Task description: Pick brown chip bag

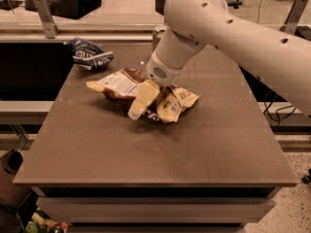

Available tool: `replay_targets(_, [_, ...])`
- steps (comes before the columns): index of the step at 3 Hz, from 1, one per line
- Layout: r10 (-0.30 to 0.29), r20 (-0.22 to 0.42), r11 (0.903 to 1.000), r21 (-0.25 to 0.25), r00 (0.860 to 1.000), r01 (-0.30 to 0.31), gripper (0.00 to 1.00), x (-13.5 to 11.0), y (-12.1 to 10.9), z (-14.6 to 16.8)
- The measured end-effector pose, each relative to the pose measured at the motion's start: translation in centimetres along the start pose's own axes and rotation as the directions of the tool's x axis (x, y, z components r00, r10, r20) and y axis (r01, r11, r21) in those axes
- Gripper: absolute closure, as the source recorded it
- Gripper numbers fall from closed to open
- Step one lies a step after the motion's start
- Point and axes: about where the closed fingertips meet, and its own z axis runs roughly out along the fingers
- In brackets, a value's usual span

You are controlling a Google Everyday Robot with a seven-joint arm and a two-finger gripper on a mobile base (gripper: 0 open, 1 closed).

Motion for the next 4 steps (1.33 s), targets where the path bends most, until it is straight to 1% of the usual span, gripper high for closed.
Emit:
replay_targets(1, [0.005,-0.019,0.9999,-0.014,1.000,-0.005,0.17,-0.01,0.23,1.62])
replay_targets(2, [0.003,-0.021,0.9999,-0.016,1.000,-0.003,0.42,-0.05,0.31,1.72])
replay_targets(4, [0.003,-0.021,0.9999,-0.016,1.000,-0.003,0.87,-0.21,0.34,1.38])
